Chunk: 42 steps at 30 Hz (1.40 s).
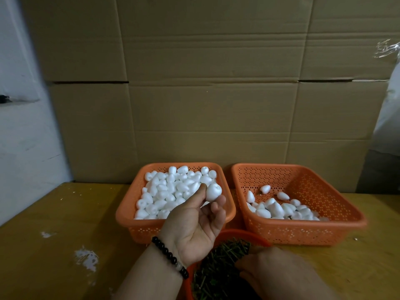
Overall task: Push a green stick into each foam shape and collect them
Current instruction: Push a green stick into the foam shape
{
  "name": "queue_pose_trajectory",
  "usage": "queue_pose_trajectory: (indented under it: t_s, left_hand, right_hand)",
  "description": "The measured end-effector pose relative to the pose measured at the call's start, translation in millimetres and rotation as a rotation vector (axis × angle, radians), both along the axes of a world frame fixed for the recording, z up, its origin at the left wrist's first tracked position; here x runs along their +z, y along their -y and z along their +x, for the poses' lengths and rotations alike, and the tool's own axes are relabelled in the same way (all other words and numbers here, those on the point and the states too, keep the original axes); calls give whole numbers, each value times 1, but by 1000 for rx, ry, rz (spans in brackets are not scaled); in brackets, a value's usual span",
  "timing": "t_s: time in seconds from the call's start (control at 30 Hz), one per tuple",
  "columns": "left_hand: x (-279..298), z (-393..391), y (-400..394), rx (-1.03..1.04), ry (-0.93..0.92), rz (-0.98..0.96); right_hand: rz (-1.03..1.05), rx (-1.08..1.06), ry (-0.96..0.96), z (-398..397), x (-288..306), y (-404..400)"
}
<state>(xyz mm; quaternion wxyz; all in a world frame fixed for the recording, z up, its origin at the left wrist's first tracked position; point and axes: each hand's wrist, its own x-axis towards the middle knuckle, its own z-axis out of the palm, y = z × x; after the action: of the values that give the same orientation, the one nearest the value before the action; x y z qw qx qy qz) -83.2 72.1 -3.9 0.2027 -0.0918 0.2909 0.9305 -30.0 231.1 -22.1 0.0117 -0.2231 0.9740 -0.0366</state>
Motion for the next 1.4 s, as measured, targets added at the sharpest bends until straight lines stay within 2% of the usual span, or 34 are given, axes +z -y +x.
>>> queue_pose_trajectory:
  t_s: [0.17,0.4,0.7,0.9,1.1,1.4]
  left_hand:
    - [0,3,2,-79,-84,-40]
    - [0,5,2,-125,-218,-86]
    - [-4,7,0,-166,-378,-234]
    - [-2,11,-1,-214,-407,-224]
    - [-2,12,-1,-260,-414,-161]
    - [-1,12,-1,-229,-411,-152]
  right_hand:
    - [-53,-13,-4,-1,3,-7]
    - [-285,-28,-78,0,10,-16]
    - [-743,-123,-297,7,16,-19]
    - [-1021,-152,-389,5,16,-21]
    - [-1153,-146,-439,4,17,-18]
    - [-1152,-163,-473,5,16,-16]
